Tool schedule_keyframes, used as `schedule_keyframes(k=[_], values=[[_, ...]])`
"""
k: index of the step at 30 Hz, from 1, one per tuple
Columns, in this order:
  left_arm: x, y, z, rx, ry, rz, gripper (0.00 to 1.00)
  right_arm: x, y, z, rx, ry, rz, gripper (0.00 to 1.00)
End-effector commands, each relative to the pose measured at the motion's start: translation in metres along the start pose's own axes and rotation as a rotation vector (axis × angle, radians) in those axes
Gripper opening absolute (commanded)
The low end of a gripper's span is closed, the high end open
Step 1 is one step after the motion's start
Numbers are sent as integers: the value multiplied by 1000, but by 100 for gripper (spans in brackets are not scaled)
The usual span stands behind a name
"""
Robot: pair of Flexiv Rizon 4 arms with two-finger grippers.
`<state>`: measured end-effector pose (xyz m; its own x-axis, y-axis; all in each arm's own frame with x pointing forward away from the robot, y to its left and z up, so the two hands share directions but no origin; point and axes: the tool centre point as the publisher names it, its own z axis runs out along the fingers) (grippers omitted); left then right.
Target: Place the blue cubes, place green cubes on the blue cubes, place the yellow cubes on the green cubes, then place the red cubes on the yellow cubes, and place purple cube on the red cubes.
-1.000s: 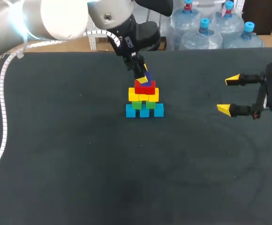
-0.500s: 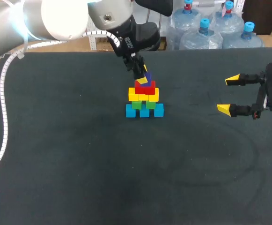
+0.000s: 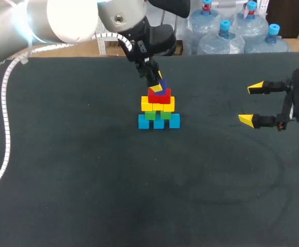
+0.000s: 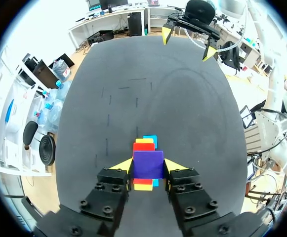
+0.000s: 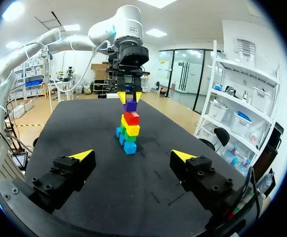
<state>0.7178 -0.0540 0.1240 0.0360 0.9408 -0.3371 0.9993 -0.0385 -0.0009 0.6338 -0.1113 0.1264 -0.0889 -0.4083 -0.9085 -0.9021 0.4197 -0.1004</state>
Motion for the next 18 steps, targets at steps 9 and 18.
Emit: schedule_keyframes(k=[9,18], values=[[0,4,1,11,1,0,0,0,0,0,1,-1,-1,100],[0,4,1,14,0,0,0,0,0,0,1,-1,-1,100]])
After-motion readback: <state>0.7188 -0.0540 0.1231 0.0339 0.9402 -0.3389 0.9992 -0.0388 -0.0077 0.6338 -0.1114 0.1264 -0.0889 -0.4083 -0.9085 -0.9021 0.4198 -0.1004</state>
